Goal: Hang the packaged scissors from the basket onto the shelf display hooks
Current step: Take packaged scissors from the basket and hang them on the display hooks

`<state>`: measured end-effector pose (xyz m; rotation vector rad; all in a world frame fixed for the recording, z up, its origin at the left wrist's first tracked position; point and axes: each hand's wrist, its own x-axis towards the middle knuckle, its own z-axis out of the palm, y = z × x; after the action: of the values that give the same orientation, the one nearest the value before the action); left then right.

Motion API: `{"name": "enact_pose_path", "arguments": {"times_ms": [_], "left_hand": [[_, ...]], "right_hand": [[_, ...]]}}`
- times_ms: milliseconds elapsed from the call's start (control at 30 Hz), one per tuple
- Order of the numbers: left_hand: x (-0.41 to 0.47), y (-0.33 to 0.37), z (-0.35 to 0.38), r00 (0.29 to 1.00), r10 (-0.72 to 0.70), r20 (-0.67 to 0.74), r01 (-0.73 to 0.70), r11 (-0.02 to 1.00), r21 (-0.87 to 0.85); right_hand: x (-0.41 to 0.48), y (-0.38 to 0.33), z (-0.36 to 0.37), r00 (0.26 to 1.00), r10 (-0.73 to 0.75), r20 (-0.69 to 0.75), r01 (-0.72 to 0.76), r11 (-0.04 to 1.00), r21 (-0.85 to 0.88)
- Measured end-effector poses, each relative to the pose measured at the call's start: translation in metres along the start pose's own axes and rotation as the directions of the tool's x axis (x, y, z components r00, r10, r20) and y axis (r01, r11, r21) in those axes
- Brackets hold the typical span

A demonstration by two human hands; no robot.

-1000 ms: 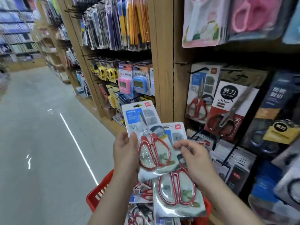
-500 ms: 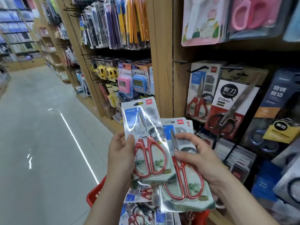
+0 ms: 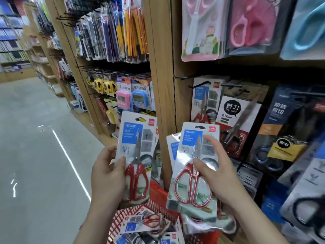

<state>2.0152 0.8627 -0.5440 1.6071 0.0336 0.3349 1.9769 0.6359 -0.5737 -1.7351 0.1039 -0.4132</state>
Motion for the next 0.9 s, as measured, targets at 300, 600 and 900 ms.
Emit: {"name": "enact_pose_path", "arguments": {"times_ms": [300, 600, 900], "left_hand": [[0.012, 0.035, 0.069, 0.950, 0.013, 0.312, 0.031, 0.990, -0.136], [0.049, 0.033, 0.127, 0.942, 0.042, 0.333, -0.008, 0.995, -0.104], [0.064, 0.020, 0.143, 0.951, 0.077, 0.301, -0.107, 0.991, 0.085]], "right_hand": [[0.011, 0.014, -0.021, 0.989, -0.029, -0.145, 0.013, 0.993, -0.114], [0.015, 0.012, -0.037, 0.982, -0.088, -0.166, 0.055, 0.980, -0.192], [0.014, 0.011, -0.042, 0.986, -0.079, -0.145, 0.052, 0.982, -0.183]]}}
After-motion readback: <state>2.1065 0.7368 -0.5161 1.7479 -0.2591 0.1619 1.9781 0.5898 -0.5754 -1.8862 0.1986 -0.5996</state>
